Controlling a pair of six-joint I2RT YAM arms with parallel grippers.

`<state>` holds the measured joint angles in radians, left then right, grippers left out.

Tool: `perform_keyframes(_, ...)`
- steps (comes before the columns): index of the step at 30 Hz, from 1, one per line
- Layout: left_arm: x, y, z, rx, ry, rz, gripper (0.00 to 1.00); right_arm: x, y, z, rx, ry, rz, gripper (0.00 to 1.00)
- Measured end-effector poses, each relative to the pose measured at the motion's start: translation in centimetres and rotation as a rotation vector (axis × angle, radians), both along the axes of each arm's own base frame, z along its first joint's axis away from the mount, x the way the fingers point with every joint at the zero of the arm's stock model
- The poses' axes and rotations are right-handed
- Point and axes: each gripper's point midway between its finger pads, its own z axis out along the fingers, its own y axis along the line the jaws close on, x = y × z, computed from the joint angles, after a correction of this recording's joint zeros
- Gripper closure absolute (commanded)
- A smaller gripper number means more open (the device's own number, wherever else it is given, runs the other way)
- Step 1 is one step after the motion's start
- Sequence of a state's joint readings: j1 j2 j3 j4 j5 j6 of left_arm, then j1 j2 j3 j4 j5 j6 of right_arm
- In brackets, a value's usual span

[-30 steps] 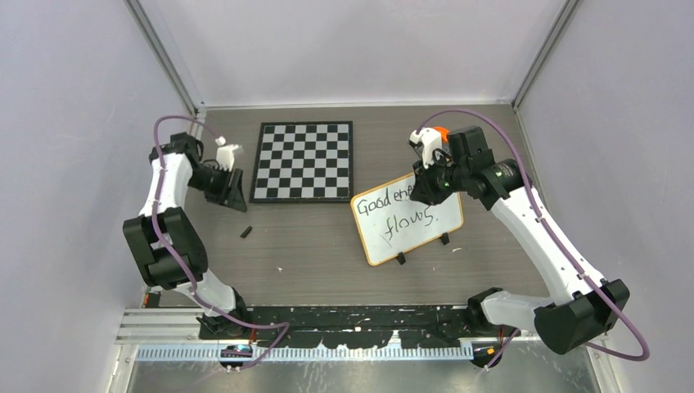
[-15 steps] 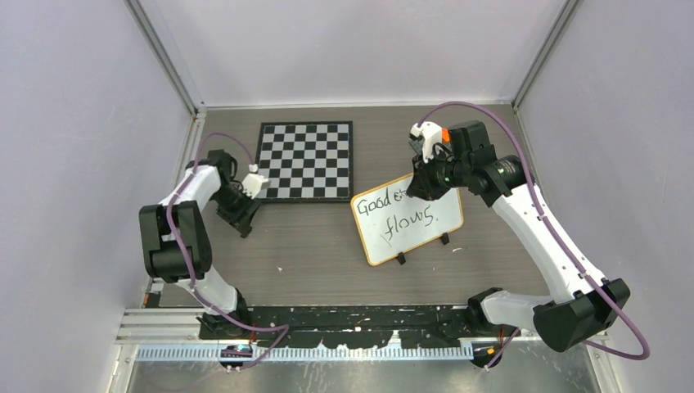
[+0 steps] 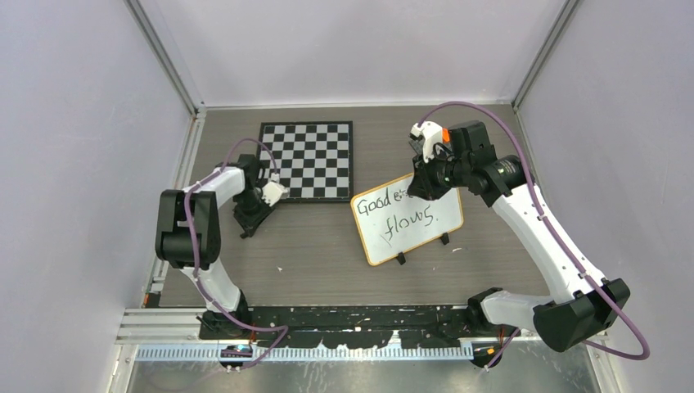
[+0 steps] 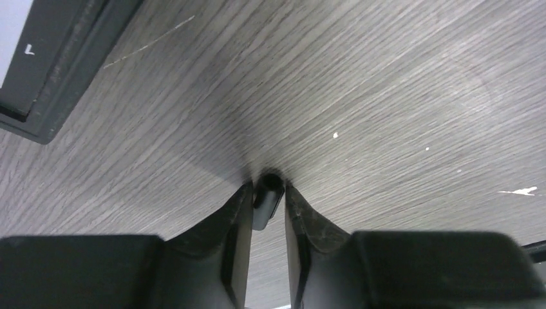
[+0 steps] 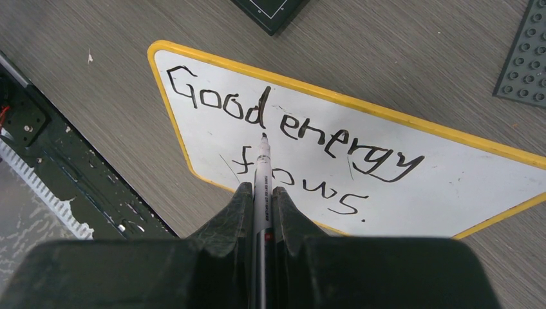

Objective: Write a sentence on the whiteboard
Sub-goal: Close the whiteboard marker at the center of the board.

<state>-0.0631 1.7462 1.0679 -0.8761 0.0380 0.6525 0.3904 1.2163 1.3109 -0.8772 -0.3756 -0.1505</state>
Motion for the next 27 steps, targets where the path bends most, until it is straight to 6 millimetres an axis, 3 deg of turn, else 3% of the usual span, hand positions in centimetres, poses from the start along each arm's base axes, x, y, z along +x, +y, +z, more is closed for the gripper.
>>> perform_keyframes(8,-0.2,-0.8,0.2,0.014,0.006,0.027,0.99,0.1,-0.1,0.1,-0.003,-0.002,-0.007,1.00)
perform_keyframes(12,0.2,-2.8,1.6,-0.074,0.015,0.076,1.00,0.4,0.1,1.1,0.005,-0.014,-0.010,1.00)
perform_keyframes(16,3.1,-5.4,5.8,-0.208,-0.083,0.133,1.00,1.2,0.4,3.1,0.020,-0.045,-0.011,1.00)
perform_keyframes(20,6.2,-7.8,12.1,-0.355,-0.239,0.191,1.00,2.2,0.9,5.4,0.038,-0.083,-0.008,1.00)
perform_keyframes(24,7.4,-10.2,18.3,-0.520,-0.351,0.261,1.00,3.4,0.8,6.5,0.039,-0.111,-0.045,1.00)
perform_keyframes(27,7.6,-11.4,21.8,-0.617,-0.403,0.337,1.00,3.9,0.6,6.8,0.034,-0.123,-0.089,1.00)
